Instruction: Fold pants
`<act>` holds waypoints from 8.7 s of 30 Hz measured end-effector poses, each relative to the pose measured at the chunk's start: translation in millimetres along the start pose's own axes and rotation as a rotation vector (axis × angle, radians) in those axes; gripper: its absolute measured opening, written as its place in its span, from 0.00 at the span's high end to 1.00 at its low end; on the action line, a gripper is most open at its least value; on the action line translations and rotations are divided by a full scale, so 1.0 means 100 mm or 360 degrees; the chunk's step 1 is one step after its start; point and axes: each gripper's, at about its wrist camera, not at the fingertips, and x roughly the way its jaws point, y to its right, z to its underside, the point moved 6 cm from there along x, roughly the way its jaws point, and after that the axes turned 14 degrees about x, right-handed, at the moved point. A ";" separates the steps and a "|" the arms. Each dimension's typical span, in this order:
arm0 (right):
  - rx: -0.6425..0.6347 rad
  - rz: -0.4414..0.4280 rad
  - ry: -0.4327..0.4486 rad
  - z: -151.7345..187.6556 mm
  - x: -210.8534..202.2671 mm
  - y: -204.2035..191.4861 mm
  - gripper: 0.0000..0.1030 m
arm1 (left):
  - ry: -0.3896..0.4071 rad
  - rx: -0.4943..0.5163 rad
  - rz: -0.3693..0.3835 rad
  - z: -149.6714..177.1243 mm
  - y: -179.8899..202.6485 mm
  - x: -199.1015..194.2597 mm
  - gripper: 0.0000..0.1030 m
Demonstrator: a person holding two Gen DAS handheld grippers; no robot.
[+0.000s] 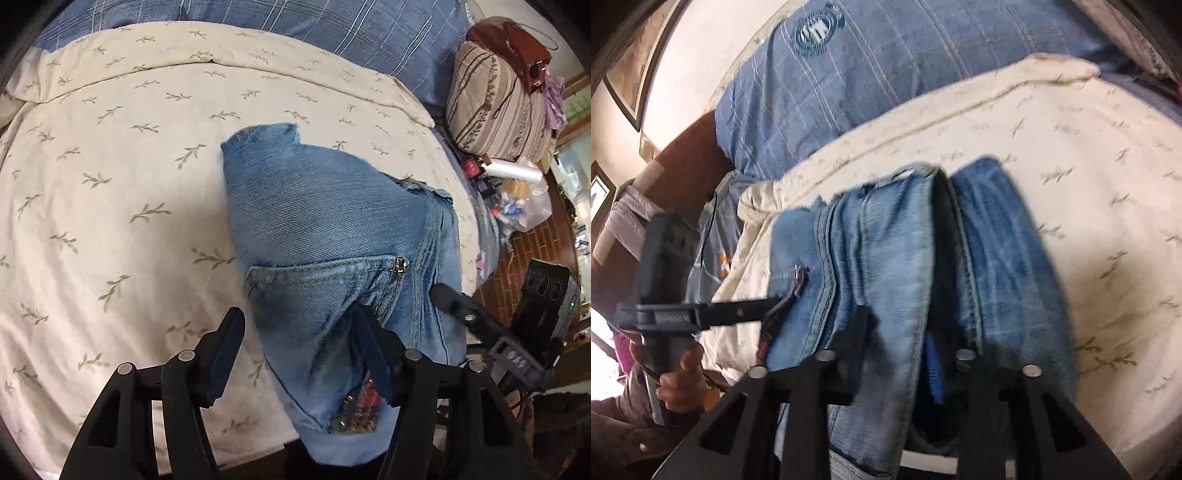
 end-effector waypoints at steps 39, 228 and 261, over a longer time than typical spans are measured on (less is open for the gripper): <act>0.0687 -0.0175 0.0175 0.16 -0.45 1.02 0.72 | -0.0212 0.1142 -0.0405 -1.12 1.24 1.10 0.46; -0.0361 -0.0126 -0.0128 -0.99 0.66 -1.36 0.55 | 0.0419 -0.0294 -0.0412 -0.70 -0.34 -1.14 0.62; -0.0670 0.0725 0.0254 0.00 0.04 -1.44 0.00 | 0.0703 -0.0011 -0.1222 0.75 0.51 -1.60 0.22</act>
